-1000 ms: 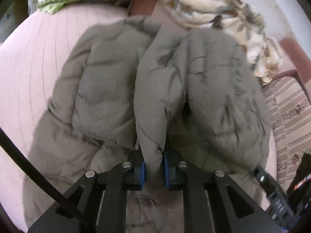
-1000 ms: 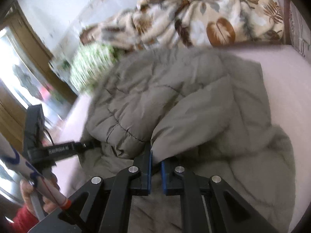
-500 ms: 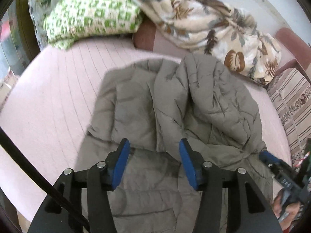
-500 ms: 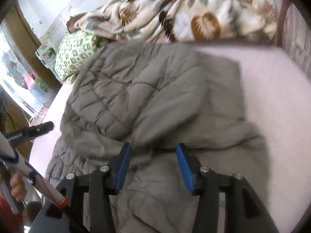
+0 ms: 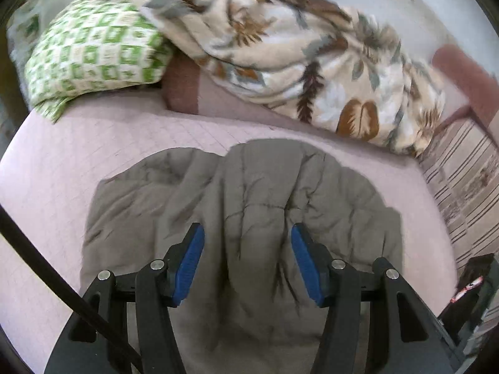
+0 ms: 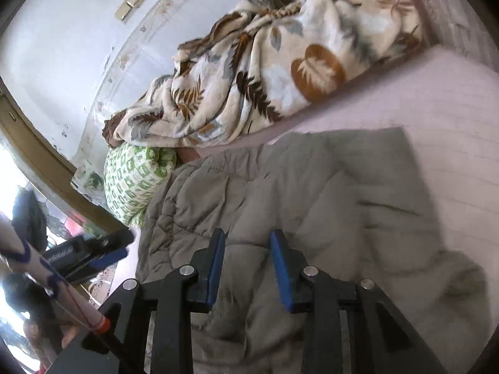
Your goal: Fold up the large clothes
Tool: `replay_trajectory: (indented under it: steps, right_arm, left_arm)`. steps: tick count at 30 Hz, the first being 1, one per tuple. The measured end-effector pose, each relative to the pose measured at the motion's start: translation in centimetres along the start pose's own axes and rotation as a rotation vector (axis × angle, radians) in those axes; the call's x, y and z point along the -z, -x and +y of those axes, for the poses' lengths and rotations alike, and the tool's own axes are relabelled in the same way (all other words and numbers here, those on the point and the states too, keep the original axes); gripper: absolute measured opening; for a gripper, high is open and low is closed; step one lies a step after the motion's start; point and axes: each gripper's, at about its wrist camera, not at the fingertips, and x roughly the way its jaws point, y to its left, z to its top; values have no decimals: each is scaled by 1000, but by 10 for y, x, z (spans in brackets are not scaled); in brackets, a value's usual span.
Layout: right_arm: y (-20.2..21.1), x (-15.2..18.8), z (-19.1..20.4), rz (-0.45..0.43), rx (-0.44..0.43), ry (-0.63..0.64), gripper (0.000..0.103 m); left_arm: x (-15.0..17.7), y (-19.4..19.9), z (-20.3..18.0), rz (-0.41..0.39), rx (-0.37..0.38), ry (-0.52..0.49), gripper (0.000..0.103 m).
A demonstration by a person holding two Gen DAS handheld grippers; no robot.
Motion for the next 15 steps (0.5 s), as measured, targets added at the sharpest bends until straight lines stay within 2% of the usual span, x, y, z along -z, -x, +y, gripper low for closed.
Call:
replay_trajectory:
  steps: [4,6,8,12,15]
  right_arm:
    - [-25,5,-14,27,173,44,29]
    - [-30,6,-24,37,194,44,19]
    - [-34,5,-32,37,204,31,16]
    - [-49,6,-29,29,264,106,16]
    - [-59,11,-20,26,330,180,17]
  left_arm:
    - [-4,-49,-3,64,-76,-47,57]
    - [-5,-69,4,85,-101,-31,62]
    - [-6,-83,4,70,-130,-40,66]
    - [-4,-104,-7,21,-218,-108,77]
    - [-7,-107,-10,28,-246,-128,77]
